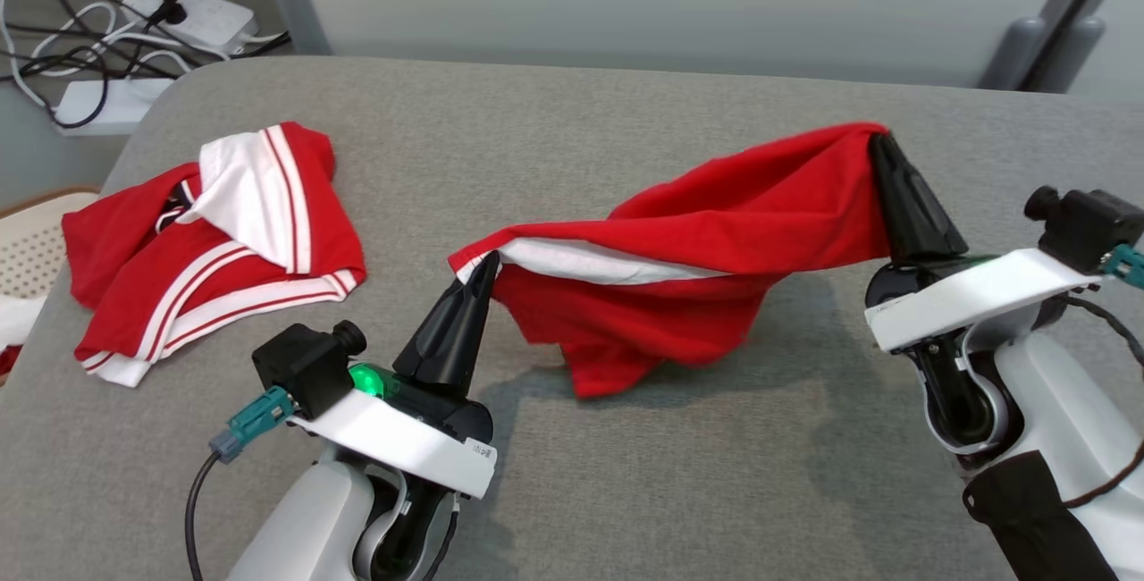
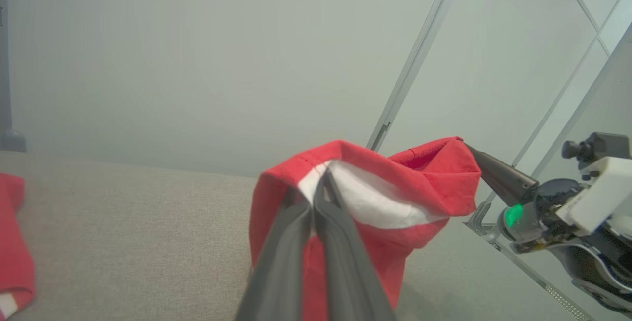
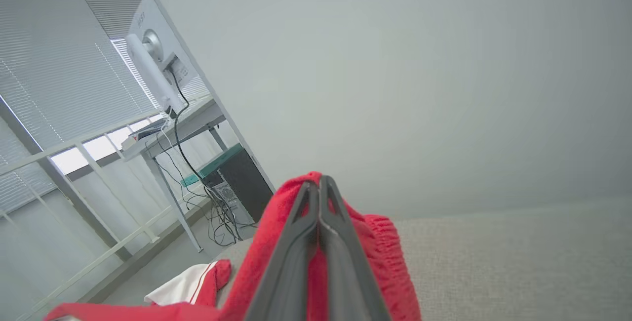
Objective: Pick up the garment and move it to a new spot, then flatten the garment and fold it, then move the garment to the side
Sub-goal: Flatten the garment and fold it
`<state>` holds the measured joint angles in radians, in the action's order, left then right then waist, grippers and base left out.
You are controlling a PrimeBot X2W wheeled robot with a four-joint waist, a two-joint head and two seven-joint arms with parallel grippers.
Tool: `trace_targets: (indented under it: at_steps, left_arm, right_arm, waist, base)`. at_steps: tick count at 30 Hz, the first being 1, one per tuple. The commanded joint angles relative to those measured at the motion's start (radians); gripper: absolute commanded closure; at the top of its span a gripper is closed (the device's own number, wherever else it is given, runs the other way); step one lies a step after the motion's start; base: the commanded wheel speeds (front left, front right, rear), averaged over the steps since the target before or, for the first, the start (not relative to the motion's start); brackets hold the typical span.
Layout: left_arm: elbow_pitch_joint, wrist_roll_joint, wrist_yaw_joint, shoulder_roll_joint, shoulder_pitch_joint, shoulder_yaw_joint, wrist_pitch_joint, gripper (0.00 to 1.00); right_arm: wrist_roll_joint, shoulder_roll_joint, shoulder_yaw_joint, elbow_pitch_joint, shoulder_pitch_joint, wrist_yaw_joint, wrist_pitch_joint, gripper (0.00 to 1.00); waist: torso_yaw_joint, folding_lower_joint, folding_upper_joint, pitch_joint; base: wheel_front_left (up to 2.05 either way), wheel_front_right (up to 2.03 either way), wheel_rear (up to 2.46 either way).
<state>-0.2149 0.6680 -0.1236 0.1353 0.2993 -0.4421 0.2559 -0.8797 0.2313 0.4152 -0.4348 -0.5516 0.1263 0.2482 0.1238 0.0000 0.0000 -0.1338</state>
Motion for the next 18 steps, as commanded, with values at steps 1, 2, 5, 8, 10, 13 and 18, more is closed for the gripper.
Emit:
trace_targets:
  at_steps: [1, 2, 5, 8, 10, 13, 18]
  left_arm:
    - [0.034, -0.014, -0.007, 0.008, 0.043, 0.041, 0.006, 1.0]
    - [0.039, -0.015, -0.007, 0.005, 0.041, 0.042, 0.006, 1.0]
    - [0.044, -0.018, -0.007, 0.001, 0.035, 0.039, 0.006, 1.0]
    - [0.041, -0.015, -0.007, -0.002, 0.029, 0.042, 0.006, 1.0]
    - [0.033, -0.015, -0.007, -0.005, 0.025, 0.048, 0.006, 1.0]
    - [0.005, -0.01, -0.007, -0.009, 0.023, 0.051, 0.006, 1.0]
    - [-0.107, 0.022, -0.007, -0.018, 0.062, 0.005, 0.006, 1.0]
  right_arm:
    - [0.024, 0.002, -0.007, 0.074, 0.013, 0.004, 0.013, 1.0]
    - [0.041, 0.008, -0.016, 0.112, 0.016, 0.004, 0.013, 1.0]
    - [0.069, 0.018, -0.041, 0.212, 0.027, 0.004, 0.013, 1.0]
    - [0.099, 0.027, -0.065, 0.29, 0.042, 0.004, 0.013, 1.0]
    - [0.116, 0.025, -0.081, 0.306, 0.057, 0.004, 0.013, 1.0]
    - [0.152, 0.012, -0.092, 0.229, 0.065, 0.004, 0.004, 1.0]
    - [0.263, -0.044, -0.019, -0.122, -0.02, 0.004, -0.078, 1.0]
  waist:
    - [-0.025, 0.0, 0.0, 0.013]
    - [-0.034, 0.0, 0.0, 0.016]
    - [-0.049, 0.0, 0.0, 0.024]
    - [-0.05, 0.0, 0.0, 0.027]
    - [-0.043, 0.0, 0.0, 0.023]
    - [-0.026, 0.0, 0.0, 0.014]
    - [0.019, 0.0, 0.0, -0.025]
  base:
    - [0.0, 0.0, 0.0]
    - [0.0, 0.0, 0.0]
    - [0.0, 0.0, 0.0]
    - [0.0, 0.0, 0.0]
    - [0.0, 0.0, 0.0]
    - [0.0, 0.0, 0.0]
    - [0.0, 0.0, 0.0]
